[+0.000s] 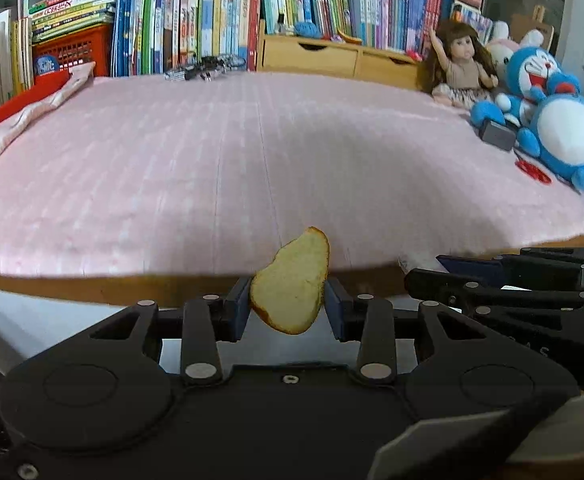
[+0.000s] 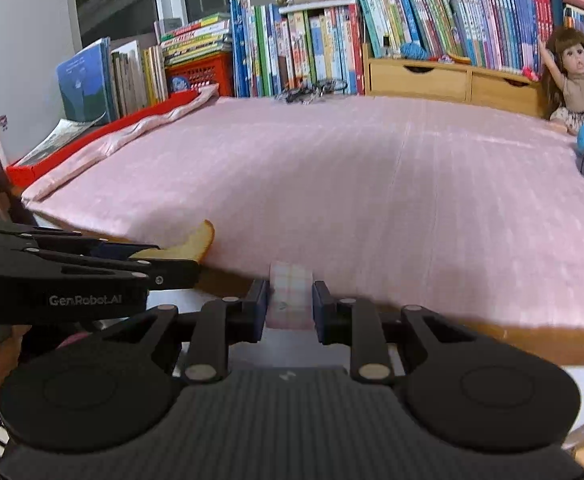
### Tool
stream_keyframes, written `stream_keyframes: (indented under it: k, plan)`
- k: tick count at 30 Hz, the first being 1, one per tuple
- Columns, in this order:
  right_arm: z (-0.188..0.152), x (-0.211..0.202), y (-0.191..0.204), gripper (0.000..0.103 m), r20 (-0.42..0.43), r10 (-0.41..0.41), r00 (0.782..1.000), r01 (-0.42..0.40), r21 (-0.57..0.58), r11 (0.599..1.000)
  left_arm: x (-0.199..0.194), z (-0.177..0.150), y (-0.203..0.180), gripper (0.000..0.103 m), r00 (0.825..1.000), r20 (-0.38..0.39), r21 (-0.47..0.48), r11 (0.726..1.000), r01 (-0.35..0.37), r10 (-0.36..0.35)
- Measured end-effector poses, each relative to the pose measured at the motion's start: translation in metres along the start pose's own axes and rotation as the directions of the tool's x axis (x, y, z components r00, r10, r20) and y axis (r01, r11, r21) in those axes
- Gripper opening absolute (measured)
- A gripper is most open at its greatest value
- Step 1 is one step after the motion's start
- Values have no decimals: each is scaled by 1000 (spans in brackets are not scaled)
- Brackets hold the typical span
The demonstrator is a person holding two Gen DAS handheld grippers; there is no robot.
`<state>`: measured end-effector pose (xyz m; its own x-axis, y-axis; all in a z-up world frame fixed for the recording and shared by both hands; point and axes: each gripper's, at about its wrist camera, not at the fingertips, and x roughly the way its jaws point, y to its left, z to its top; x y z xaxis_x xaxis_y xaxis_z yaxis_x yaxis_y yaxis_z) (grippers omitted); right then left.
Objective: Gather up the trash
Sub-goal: 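Lower the orange peel into the bin with the left tool while the right drops the white packet in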
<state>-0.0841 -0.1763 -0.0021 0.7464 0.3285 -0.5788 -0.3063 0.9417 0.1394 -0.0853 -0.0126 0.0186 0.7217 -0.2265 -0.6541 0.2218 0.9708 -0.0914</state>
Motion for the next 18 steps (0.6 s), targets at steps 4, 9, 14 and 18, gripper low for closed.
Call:
stream_keyframes:
  k: [4, 9, 14, 18]
  plan:
    - [-18, -4, 4, 29, -34, 15, 999, -14, 17, 1000, -3, -17, -5, 37, 999, -35, 11, 1000, 11, -10]
    - [-37, -9, 8, 29, -74, 22, 997, -20, 29, 999, -5, -39, -8, 37, 995, -93, 19, 999, 37, -35]
    - [-58, -1, 7, 30, -140, 12, 990, -3, 61, 998, 9, -63, -8, 37, 981, -193, -2, 999, 36, -36]
    - [-74, 7, 6, 30, -197, 13, 980, 4, 88, 996, 21, -80, -8, 37, 968, -250, -2, 1000, 26, -26]
